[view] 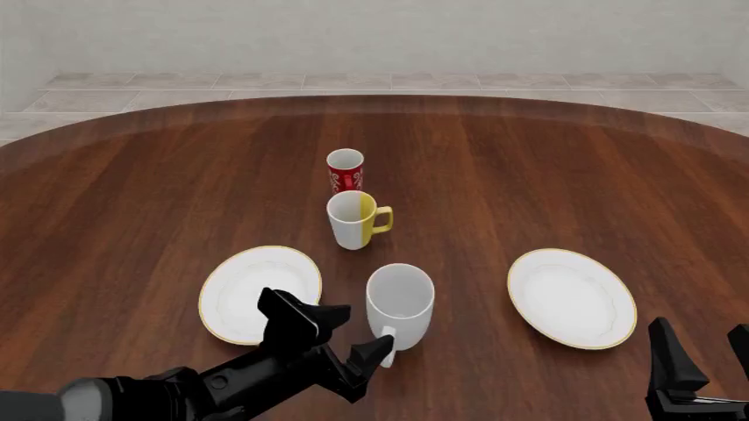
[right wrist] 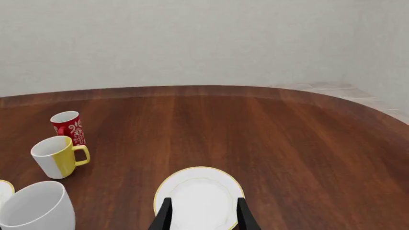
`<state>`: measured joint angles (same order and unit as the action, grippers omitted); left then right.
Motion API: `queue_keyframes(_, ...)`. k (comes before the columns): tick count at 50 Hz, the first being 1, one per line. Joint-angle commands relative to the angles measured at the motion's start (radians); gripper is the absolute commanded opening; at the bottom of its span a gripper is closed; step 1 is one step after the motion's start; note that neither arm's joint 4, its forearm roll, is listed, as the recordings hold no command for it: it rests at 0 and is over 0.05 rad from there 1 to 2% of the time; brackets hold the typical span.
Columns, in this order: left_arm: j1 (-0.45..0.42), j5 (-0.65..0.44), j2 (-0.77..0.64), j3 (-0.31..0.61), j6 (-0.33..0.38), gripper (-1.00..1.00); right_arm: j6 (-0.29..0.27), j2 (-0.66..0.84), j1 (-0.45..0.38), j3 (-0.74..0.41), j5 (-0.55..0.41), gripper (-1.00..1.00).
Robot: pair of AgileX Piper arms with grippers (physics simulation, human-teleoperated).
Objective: Put the white mug on the left plate.
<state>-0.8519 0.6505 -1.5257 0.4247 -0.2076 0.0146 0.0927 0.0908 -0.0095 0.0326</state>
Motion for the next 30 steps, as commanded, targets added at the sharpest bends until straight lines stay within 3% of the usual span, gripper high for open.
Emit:
queue_keyframes(1,-0.003,0.03,-0.047,0.007,-0.008,1.0,0.0,0.001,0.0,0.002,0.001,1.0)
queue_keyframes(30,-0.023,0.066,-0.114,0.031,-0.016,1.0,0.002,0.025,-0.001,0.001,0.018,1.0)
